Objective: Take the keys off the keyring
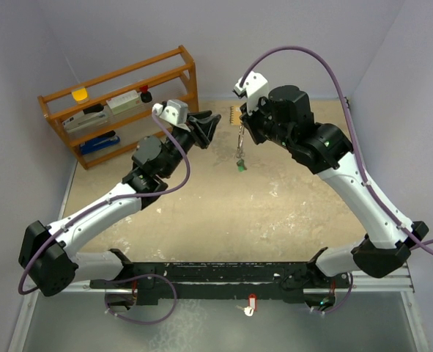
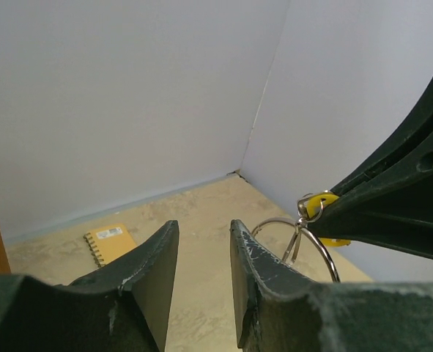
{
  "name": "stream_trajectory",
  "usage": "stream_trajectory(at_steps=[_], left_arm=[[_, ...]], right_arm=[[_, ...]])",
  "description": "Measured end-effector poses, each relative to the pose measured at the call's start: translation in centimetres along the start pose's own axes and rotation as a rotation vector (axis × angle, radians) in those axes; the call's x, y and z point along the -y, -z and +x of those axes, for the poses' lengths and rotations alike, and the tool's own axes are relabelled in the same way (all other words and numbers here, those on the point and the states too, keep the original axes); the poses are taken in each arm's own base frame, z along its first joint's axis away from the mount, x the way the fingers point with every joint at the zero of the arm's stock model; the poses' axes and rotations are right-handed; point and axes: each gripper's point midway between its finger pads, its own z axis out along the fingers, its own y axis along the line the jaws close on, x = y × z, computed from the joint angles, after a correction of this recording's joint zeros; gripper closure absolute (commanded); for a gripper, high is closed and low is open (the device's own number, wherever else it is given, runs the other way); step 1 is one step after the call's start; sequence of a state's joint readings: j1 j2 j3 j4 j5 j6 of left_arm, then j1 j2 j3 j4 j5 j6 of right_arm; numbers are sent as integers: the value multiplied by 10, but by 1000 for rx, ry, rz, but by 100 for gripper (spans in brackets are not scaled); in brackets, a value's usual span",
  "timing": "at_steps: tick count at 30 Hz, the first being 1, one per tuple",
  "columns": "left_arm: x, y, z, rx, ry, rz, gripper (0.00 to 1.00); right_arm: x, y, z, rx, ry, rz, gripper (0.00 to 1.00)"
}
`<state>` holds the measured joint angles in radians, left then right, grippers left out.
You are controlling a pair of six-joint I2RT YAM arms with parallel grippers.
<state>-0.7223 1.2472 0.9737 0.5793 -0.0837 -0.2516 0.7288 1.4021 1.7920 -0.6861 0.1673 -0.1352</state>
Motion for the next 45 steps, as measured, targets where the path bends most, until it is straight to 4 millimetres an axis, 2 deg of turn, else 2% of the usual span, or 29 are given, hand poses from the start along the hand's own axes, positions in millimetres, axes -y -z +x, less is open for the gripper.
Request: stream_trajectory(at_steps=[12,22,27,34,45], left_arm=[[4,-8,29,-61,0,40,67],[8,-20,21,38,-19,71,60],[9,-26,34,27,-26,91,60],[10,-22,42,24,-22,105,59],[22,-13,47,32,47,169,60]], right_arm=[[-2,-2,-3,18,25,-2,100],[-5,-2,-6,28,36,-11,100],[-5,-1,-6,29,37,-11,100],[-2,4,-10,46,41,-1,100],[0,4,-8,42,54,17,100]])
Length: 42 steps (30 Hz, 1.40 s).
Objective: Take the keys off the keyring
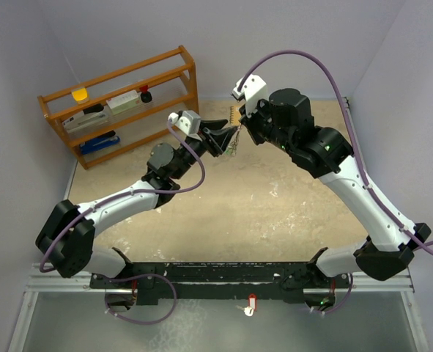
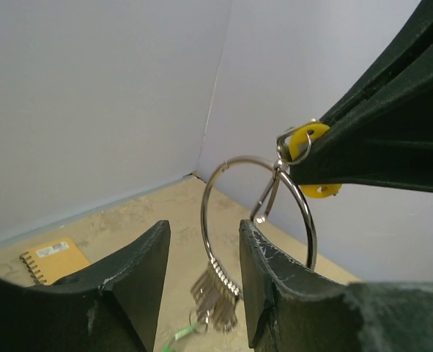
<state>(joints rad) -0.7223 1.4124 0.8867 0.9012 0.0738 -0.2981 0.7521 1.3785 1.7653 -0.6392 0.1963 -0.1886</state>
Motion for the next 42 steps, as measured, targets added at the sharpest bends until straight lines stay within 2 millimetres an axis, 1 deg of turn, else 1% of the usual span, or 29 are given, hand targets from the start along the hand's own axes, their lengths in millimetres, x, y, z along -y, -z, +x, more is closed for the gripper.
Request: stream_trajectory(at_steps=[2,5,8,10,13,15,17,23,26,33,38,40,42], left_arm=[[0,5,2,-7,12,-2,59],[0,17,1,-9,26,-17,54],[-1,27,-8,9,34,-34,47],[1,31,-20,31,40,-36,42],[7,34,-35,64,56,-23,38],[10,35,-37,65,64,-7,36],[14,34,-32,50,80,11,35],[18,29,0,-29,131,51,31],[20,29,9,-54,150,64,30],[27,25,10,-40,181,105,28],[30,19,13,-39,192,122,27],[32,17,15,-40,194,130,33],[33,16,17,-39,196,132,43]], right_arm=[[1,0,1,-2,3,5,100],[3,-1,2,-7,6,18,100],[3,-1,2,-5,6,22,100],[3,-2,2,-4,6,23,100],[3,-3,2,-3,6,23,100],[3,-3,2,-3,7,22,100],[2,-3,2,-2,8,19,100],[0,-3,1,-1,9,18,100],[0,-3,1,-2,10,18,100],[-1,-3,2,-4,12,17,100],[-2,-4,3,-6,13,15,100],[-3,-4,3,-6,13,14,100],[-3,-4,3,-6,13,12,100]])
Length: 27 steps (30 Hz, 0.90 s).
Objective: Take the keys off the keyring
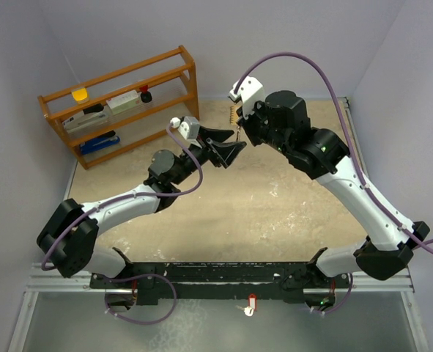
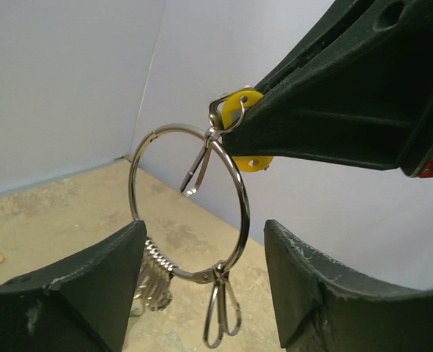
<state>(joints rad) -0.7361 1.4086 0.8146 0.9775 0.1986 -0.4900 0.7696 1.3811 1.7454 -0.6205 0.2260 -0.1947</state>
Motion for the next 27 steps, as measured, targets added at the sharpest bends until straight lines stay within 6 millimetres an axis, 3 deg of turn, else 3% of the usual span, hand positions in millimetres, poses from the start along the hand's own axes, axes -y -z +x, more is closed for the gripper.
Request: stream_trajectory(at_steps=[6,13,19,27], left_arm=[[-7,-4,13,-20,-1,-26,81],[-28,-3,14,-7,-62,-151,99],[-39,15,-12,60,-150,-255,100],[-38,29,-56,195,-214,-310,100]], right_arm=[[-3,0,-2,6,2,-6,100],[-5,-3,2,-1,4,-8,100],[-4,-7,3,3,3,5,100],[-3,-8,2,8,1,11,100]])
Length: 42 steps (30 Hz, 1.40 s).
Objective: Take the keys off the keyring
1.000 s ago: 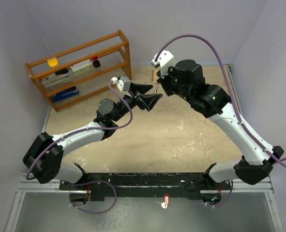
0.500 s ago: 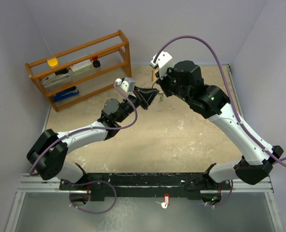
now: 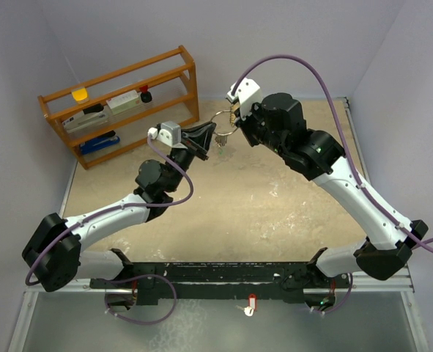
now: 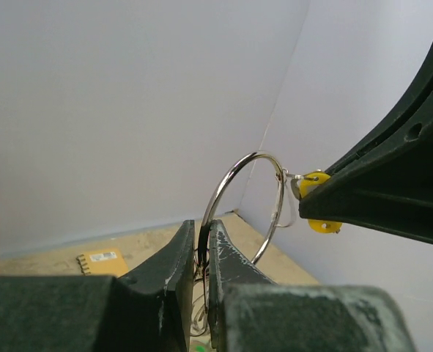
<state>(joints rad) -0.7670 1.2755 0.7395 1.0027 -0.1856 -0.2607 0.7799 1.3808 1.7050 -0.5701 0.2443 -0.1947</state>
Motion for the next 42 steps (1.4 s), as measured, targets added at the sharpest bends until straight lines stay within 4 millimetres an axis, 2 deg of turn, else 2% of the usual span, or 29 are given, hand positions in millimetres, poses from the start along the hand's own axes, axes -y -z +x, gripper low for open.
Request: stream_trajectory(at_steps=[9,14,23,31,42], left_arm=[[-7,3,-11,10,-98,-24,100],[-15,8,-38,66,-146,-79,100],[-17,22,-75,141,-213,-114,100],[-9,24,-81,174,-201,-70,100],[-6,27,-94,227,-194,-58,100]], right_arm=[[-2,-3,4,-7,2,0,100],[-2,-5,5,-4,2,1,100],[-19,-8,-13,77,-4,-50,100],[-23,-12,-9,96,-8,-58,100],[-26,-7,-19,150,-17,-80,100]])
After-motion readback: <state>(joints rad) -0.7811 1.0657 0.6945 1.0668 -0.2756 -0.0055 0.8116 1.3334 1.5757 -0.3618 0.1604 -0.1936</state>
